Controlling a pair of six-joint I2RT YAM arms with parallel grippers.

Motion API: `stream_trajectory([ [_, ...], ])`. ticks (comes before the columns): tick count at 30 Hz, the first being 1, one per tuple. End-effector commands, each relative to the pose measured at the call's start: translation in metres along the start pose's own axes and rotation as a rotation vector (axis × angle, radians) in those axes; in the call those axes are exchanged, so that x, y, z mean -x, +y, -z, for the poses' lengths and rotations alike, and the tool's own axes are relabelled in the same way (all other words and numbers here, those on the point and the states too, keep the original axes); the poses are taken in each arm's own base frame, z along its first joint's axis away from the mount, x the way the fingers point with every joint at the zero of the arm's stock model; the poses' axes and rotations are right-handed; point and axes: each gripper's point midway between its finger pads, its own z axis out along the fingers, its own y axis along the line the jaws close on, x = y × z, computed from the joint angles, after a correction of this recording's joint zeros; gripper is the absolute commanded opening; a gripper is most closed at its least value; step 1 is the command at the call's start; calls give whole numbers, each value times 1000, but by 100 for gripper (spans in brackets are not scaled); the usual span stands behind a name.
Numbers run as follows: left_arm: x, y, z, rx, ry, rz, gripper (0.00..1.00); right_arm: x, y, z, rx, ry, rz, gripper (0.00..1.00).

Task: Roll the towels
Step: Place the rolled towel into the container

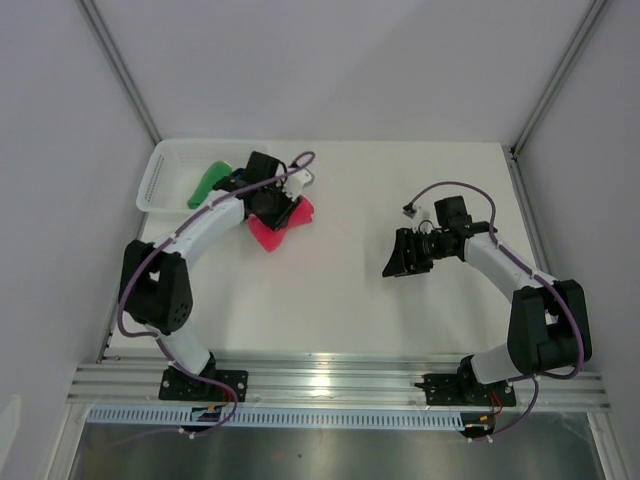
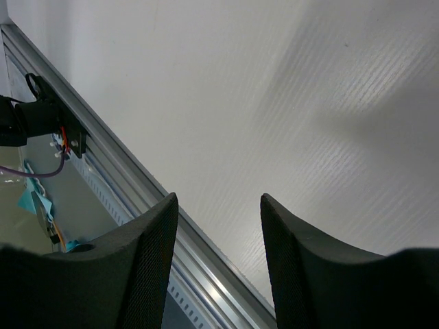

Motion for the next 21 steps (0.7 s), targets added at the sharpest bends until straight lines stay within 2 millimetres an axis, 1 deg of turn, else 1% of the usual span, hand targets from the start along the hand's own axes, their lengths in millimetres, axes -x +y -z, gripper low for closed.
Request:
stream_trajectory([
  [1,59,77,76,251,-229,78,1,4,1,4,-1,-28,18,54],
  [2,57,107,89,329,-240,110,1,3,1,4,1,-26,12,54],
  [3,55,133,98,431,-235,117,1,3,1,4,3,-26,6,54],
  [4,54,154,107,498,-238,127,1,4,1,3,3,-29,6,54],
  [5,43,180,114,575,-220,147,0,3,0,3,3,-28,2,54],
  [6,32,201,116,660,-173,138,1,2,0,2,3,-25,-6,54],
  [7,34,221,121,735,-193,137,1,3,0,2,2,-27,-10,54],
  [8,23,241,127,798,-169,149,1,2,0,1,2,-23,-15,54],
  [9,13,261,122,861,-112,143,1,3,-1,1,-1,-23,-20,54],
  [10,1,279,123,907,-89,164,1,2,-1,1,-3,-21,-30,54],
  [11,-6,292,122,934,-68,177,1,2,-1,1,-6,-20,-32,54],
  [12,-13,306,112,947,-39,187,1,4,0,2,-6,-21,-33,54],
  [13,-25,328,126,1009,-22,226,1,3,0,2,-8,-15,-39,54],
  [14,-24,342,132,1040,-34,240,1,3,-1,3,-10,-13,-43,54],
  [15,-39,351,109,1022,13,250,1,4,0,4,-11,-13,-47,54],
  [16,-32,370,125,1068,-10,263,1,3,0,4,-14,-6,-52,54],
  [18,-48,377,102,1025,66,268,1,3,0,4,-23,-4,-56,54],
  [19,-49,389,92,1018,72,282,1,2,-1,4,-30,2,-64,54],
  [20,-55,389,78,975,86,285,1,3,-3,5,-40,0,-65,54],
  [21,-65,383,64,923,126,294,1,4,-2,5,-41,1,-67,54],
])
